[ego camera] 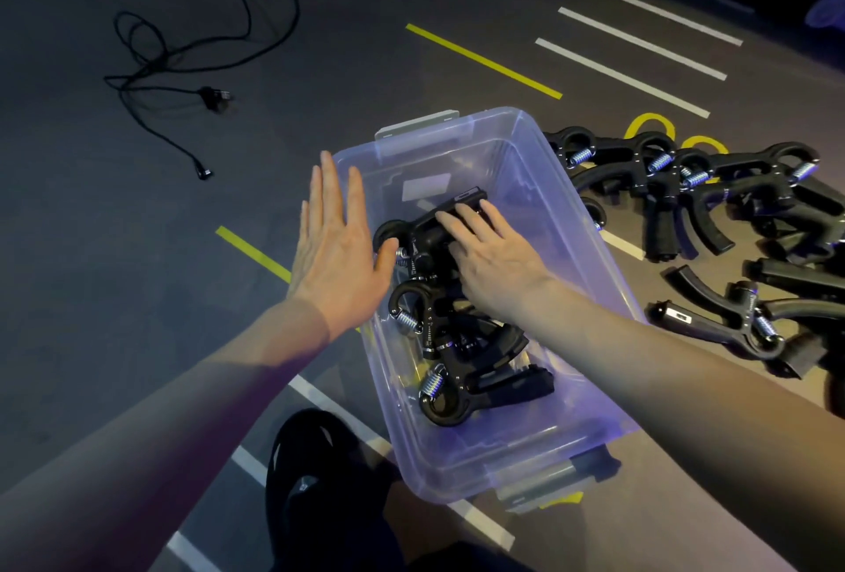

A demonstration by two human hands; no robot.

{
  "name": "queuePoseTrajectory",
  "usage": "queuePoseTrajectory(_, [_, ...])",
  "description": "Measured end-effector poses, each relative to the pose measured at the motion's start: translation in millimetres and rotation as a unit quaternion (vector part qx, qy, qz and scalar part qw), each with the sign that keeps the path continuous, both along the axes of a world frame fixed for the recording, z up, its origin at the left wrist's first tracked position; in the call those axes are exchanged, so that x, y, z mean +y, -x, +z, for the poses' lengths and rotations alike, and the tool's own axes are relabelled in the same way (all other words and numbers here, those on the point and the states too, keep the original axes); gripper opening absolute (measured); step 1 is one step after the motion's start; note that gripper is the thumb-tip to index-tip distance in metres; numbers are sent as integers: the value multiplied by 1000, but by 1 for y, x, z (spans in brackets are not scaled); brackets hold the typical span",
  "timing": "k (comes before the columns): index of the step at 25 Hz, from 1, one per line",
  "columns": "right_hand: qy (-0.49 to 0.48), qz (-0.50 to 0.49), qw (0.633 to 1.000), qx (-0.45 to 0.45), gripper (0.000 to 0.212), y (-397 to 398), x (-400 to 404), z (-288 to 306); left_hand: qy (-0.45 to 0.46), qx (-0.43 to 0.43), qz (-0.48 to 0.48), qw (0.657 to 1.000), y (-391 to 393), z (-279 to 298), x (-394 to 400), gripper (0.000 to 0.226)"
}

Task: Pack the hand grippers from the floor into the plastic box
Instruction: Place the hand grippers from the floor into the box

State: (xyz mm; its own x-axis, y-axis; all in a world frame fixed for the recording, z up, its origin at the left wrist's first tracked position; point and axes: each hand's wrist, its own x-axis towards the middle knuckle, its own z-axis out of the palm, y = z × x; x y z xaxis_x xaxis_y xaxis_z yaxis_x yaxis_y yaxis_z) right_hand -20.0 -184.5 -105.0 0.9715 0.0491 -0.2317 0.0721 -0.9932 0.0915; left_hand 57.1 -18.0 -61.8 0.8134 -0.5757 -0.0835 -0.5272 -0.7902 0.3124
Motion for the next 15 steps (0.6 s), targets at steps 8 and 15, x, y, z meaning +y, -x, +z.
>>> queuePoseTrajectory(8, [-152, -71, 981, 102, 37, -11, -2, -17, -32, 3, -12, 999, -1, 2, -2, 75])
queuePoseTrajectory(15, [-275, -87, 955, 65, 48, -5, -9, -22, -26, 6, -10, 1000, -1, 2, -1, 74])
